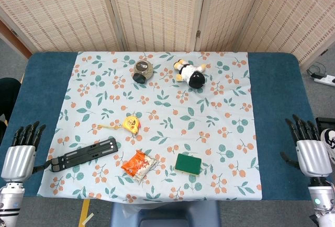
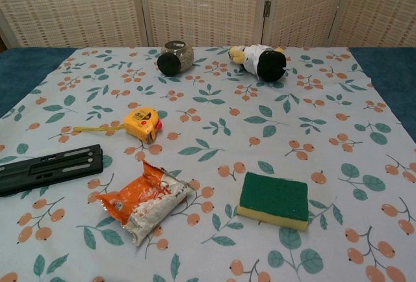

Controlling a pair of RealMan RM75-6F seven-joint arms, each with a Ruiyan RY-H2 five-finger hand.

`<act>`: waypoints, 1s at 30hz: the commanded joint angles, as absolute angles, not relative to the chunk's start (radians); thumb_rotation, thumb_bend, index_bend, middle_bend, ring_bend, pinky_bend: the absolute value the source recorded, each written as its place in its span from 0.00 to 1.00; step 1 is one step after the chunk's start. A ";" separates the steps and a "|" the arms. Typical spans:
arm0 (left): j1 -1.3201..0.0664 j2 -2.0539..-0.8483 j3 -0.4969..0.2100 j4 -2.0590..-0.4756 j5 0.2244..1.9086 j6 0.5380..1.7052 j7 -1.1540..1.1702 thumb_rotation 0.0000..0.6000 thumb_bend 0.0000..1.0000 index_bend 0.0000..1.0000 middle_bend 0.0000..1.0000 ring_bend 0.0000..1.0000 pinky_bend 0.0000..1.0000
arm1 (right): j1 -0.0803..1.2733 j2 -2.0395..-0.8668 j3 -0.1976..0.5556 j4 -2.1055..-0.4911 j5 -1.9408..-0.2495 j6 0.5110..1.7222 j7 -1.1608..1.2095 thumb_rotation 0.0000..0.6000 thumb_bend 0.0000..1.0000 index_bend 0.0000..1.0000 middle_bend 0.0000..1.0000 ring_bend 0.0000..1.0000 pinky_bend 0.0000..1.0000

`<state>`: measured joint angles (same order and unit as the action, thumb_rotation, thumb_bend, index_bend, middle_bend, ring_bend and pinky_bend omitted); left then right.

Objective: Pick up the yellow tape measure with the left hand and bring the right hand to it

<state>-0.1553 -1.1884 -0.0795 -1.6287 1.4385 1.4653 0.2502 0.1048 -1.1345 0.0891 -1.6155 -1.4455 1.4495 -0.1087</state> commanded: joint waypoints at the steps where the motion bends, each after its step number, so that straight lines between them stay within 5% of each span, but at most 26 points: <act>1: -0.151 -1.199 -0.083 -1.617 1.445 1.481 0.251 1.00 0.09 0.10 0.06 0.06 0.00 | 0.102 -1.141 0.091 -1.608 -1.452 1.459 -0.103 1.00 0.27 0.00 0.01 0.08 0.00; 16: -0.167 -1.189 -0.083 -1.626 1.451 1.453 0.242 1.00 0.09 0.10 0.06 0.06 0.00 | 0.096 -1.141 0.093 -1.599 -1.454 1.472 -0.091 1.00 0.27 0.00 0.01 0.08 0.00; 30: -0.381 -1.214 -0.146 -1.526 1.520 1.244 0.118 1.00 0.09 0.11 0.06 0.07 0.00 | 0.102 -1.116 0.102 -1.624 -1.457 1.474 -0.104 1.00 0.27 0.00 0.01 0.08 0.00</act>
<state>-0.3429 -1.2022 -0.1328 -1.5521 1.5061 1.2838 0.1517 0.1020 -1.1173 0.1016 -1.6230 -1.4565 1.4733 -0.1026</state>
